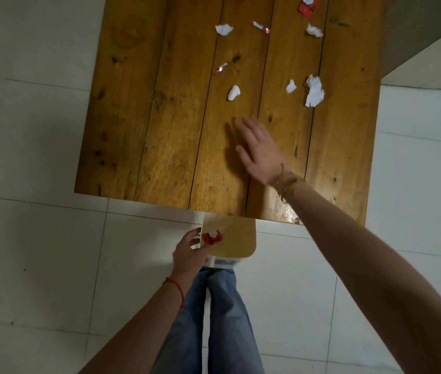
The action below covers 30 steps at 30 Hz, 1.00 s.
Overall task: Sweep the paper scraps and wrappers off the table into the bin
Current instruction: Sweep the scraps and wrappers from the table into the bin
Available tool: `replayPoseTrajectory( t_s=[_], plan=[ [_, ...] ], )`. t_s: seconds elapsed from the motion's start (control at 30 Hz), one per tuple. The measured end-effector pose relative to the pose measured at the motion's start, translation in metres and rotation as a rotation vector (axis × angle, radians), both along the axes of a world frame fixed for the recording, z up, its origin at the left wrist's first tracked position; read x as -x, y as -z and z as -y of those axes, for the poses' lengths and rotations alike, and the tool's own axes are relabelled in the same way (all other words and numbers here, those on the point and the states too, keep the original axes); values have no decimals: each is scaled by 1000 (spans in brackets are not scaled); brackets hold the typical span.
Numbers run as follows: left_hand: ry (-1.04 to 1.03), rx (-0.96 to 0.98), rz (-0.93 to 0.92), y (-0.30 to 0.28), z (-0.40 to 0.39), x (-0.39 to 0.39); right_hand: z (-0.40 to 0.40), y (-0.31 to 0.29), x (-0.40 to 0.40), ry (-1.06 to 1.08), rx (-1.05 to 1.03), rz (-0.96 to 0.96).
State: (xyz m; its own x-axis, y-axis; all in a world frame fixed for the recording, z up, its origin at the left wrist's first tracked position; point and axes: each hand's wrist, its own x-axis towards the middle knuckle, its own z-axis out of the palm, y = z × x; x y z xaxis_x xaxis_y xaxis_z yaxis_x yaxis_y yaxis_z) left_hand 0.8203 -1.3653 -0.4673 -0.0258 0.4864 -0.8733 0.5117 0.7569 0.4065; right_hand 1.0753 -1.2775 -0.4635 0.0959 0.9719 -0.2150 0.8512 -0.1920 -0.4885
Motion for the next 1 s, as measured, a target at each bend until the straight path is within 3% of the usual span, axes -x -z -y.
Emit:
replayPoseTrajectory(
  t_s=[0.27, 0.53, 0.7, 1.0],
  plan=[
    [94, -20, -42, 0, -6, -4, -110, 6, -37, 17, 71, 54],
    [297, -42, -104, 7, -10, -1, -151, 18, -35, -70, 174, 84],
    [237, -38, -83, 7, -10, 2, -131, 21, -27, -206, 150, 112],
    [50, 9, -26, -4, -6, 0, -3, 25, 17, -359, 92, 14]
  ],
)
